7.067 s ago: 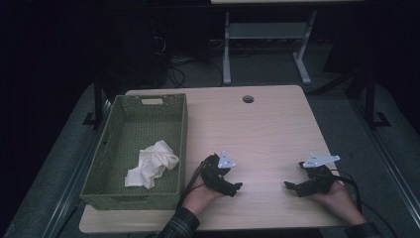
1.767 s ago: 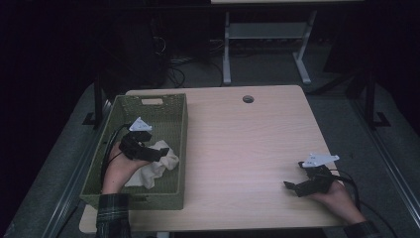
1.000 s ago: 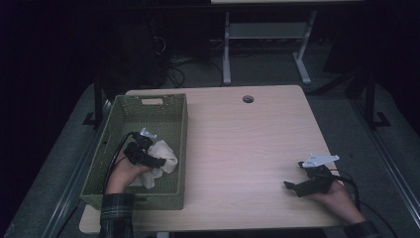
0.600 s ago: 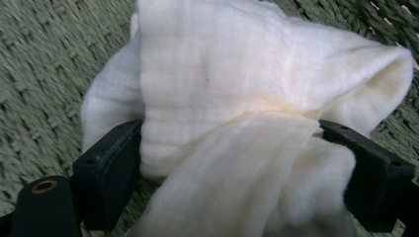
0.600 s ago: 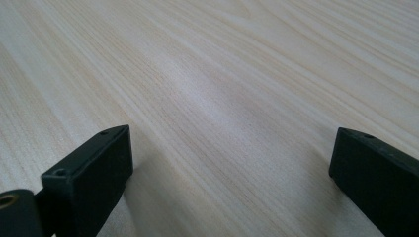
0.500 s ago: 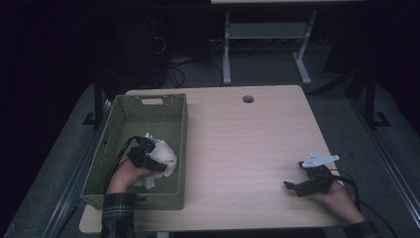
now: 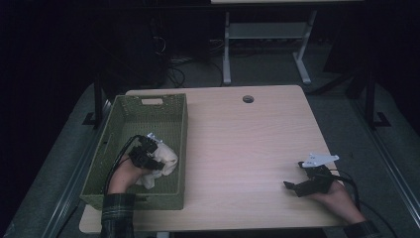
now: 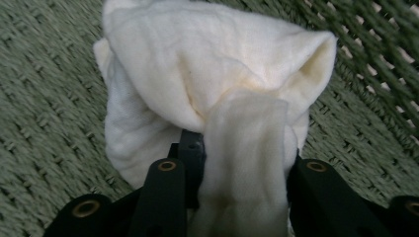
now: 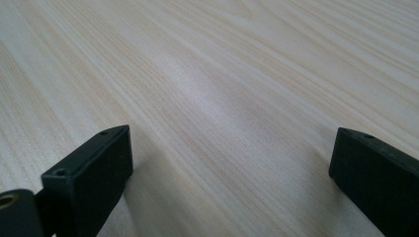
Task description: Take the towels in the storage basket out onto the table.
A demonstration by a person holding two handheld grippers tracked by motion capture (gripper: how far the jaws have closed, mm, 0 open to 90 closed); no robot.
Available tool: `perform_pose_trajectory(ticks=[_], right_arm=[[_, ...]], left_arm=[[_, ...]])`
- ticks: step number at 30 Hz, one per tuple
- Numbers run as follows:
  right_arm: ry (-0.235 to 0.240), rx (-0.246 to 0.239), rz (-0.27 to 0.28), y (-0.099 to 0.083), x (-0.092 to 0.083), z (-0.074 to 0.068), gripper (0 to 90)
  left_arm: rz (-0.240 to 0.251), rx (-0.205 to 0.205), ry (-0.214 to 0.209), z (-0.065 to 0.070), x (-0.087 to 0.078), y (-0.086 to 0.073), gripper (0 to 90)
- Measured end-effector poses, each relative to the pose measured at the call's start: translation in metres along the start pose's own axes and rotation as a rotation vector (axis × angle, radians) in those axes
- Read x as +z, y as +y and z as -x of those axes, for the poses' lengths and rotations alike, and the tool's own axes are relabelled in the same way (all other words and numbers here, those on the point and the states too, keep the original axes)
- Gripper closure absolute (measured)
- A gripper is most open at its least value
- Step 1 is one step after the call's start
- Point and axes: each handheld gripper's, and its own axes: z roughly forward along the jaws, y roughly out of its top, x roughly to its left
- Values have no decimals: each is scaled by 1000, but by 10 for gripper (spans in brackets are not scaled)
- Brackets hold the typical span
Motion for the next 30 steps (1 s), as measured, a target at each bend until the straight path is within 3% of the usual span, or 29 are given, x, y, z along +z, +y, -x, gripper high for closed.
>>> perform_pose_trajectory(ticks=[9,16,25,30], right_arm=[[1,-2,0,0,0,0,28],[2,-4,1,0,0,0,28],[2,-3,1,0,0,0,28],[2,-3,1,0,0,0,28]], left_arm=[[112,-29,-5,-2,-17,0,687],[250,-59,-13,-2,-42,-1,687],[380,-66,-11,3,-73,1,686],[455,-49,-19,10,-90,5,686]])
